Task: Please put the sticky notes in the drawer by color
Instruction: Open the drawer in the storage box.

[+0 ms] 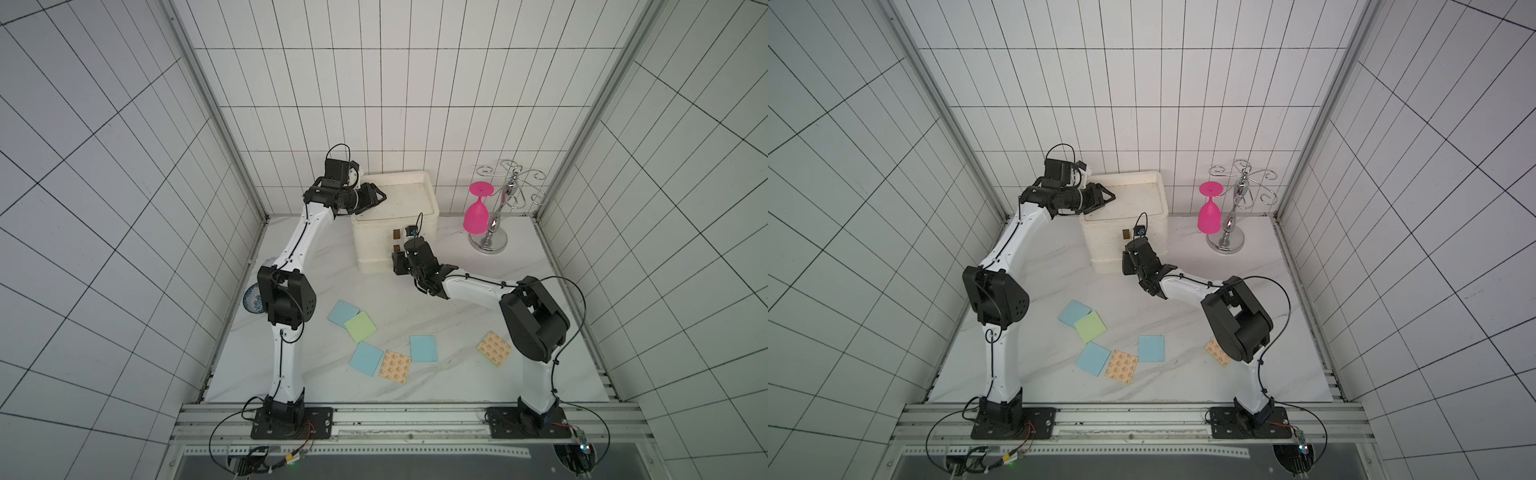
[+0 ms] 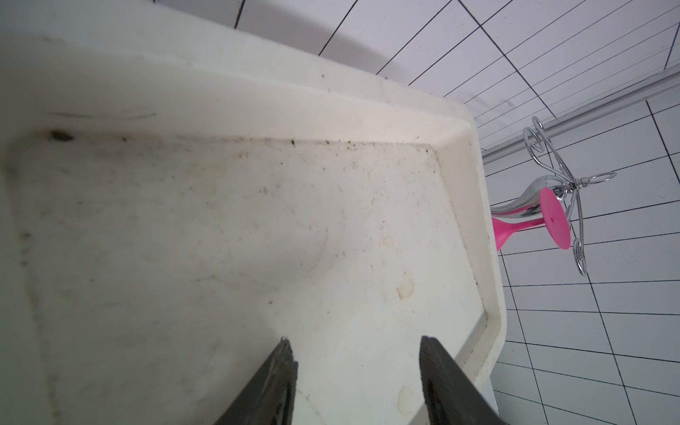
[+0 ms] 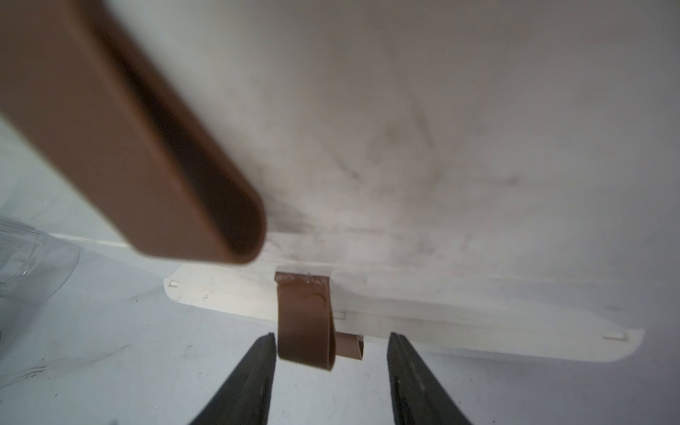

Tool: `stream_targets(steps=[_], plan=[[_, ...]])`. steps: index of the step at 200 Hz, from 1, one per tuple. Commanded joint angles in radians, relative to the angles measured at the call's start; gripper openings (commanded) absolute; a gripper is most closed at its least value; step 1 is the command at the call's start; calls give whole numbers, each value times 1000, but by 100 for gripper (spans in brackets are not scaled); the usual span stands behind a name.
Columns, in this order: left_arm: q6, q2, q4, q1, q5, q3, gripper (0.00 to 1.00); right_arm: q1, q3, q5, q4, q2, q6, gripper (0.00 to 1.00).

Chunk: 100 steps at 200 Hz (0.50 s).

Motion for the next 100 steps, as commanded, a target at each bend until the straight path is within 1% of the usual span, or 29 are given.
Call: stream_targets(steps=[1,21,54,69,87,90,95,100], plan=[[22,25,-80,11,-35,-57,57,5,52,33,60,29,15,51],[23,15,-80,12,-34,-75,57,3,59,53,86,44,15,49],[24,3,-76,14,-34,-95,57,-9,97,40,92,71,26,43],[25,1,-76,15,-30,-97,57,-9,101,33,94,72,28,33],[24,-1,-77,17,-27,-97,57,-9,81,34,106,58,28,7],[23,-3,-77,17,-27,-97,57,-8,77,35,105,55,28,4],[22,-3,-76,18,-26,-97,57,-8,71,36,106,48,29,0],[22,-5,-74,18,-24,-97,57,-9,62,36,107,40,30,0]])
